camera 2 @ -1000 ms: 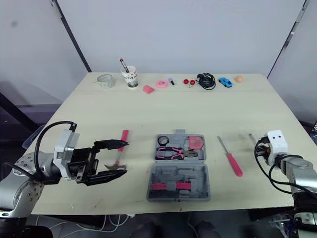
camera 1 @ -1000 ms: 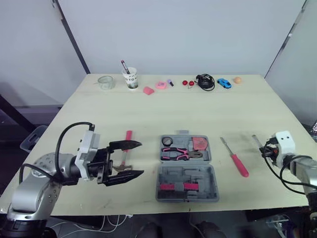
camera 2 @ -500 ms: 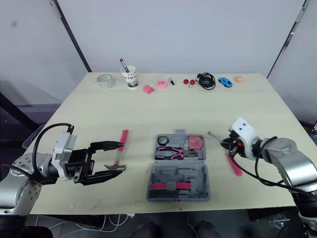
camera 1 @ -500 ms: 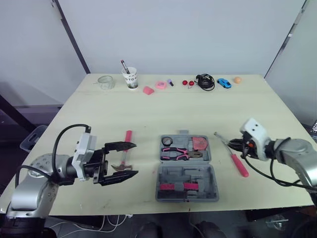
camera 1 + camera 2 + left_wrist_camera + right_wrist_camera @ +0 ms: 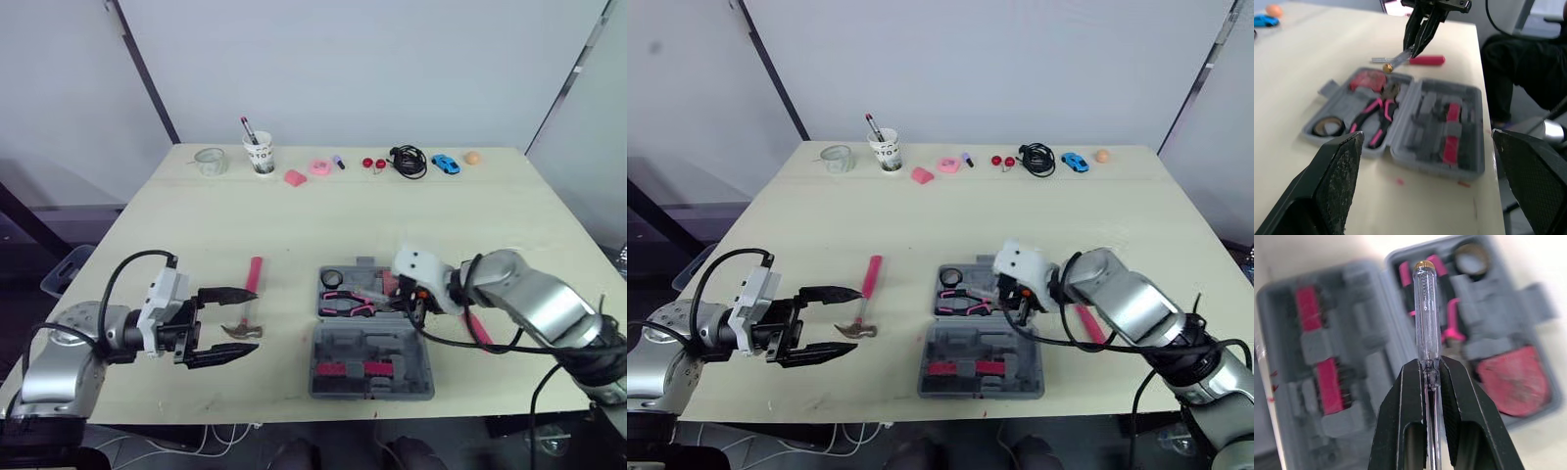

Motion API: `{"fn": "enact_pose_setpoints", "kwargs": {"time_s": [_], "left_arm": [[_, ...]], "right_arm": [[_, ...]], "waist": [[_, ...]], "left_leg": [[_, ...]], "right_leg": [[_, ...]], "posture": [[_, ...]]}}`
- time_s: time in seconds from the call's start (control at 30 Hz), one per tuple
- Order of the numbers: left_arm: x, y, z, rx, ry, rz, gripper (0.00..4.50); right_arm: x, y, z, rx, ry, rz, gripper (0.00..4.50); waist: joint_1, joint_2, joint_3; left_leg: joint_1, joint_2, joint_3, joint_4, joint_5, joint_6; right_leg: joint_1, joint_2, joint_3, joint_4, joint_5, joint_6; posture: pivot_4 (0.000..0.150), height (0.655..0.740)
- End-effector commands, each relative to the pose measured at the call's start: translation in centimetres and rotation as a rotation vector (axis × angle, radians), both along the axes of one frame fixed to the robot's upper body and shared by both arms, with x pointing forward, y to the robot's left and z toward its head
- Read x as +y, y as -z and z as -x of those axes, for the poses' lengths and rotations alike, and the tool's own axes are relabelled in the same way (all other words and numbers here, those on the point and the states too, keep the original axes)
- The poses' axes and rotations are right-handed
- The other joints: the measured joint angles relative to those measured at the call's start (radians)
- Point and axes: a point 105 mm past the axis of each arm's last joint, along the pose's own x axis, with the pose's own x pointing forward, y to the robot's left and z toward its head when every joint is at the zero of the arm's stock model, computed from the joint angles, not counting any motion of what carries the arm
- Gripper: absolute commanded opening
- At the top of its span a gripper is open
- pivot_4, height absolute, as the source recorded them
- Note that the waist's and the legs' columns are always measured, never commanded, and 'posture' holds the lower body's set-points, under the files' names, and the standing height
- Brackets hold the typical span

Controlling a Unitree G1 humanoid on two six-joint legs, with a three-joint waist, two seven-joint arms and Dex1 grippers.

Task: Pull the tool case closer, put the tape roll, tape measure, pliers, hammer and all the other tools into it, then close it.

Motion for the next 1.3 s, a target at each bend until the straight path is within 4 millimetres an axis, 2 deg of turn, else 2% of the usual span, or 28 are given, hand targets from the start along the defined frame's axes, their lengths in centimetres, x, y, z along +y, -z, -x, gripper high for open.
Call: {"fn": "enact_pose_setpoints", "kwargs": {"time_s": [0.03, 0.33, 0.67, 1.3], "left_arm": [[0.3, -0.2, 0.1, -0.021, 0.015, -0.022, 4.50], [0.5, 0.8, 0.1, -0.009, 0.021, -0.071, 4.50], [0.4, 0.8, -0.4, -0.014, 0.023, -0.079, 4.50], [0.3, 1.1, 0.0, -0.011, 0.016, -0.076, 4.50]], "right_arm": [[1.5, -0.4, 0.2, -0.041, -0.047, 0.026, 0.05], [3.4, 1.3, 0.2, -0.068, -0.119, 0.129, 0.05], [4.7, 2.8, -0.2, -0.084, -0.157, 0.166, 0.05], [5.4, 4.5, 0.4, -0.048, -0.217, 0.169, 0.05]], "waist": [[0.000, 0.000, 0.000], [-0.001, 0.000, 0.000], [-0.001, 0.000, 0.000], [-0.002, 0.000, 0.000]], "left_leg": [[0.000, 0.000, 0.000, 0.000, 0.000, 0.000], [0.000, 0.000, 0.000, 0.000, 0.000, 0.000], [0.000, 0.000, 0.000, 0.000, 0.000, 0.000], [0.000, 0.000, 0.000, 0.001, 0.000, 0.000]], "right_leg": [[0.000, 0.000, 0.000, 0.000, 0.000, 0.000], [0.000, 0.000, 0.000, 0.000, 0.000, 0.000], [0.000, 0.000, -0.001, 0.001, 0.000, 0.000], [-0.001, 0.000, -0.001, 0.003, 0.000, 0.000]], "posture": [[0.150, 0.7400], [0.150, 0.7400], [0.150, 0.7400], [0.150, 0.7400]]}}
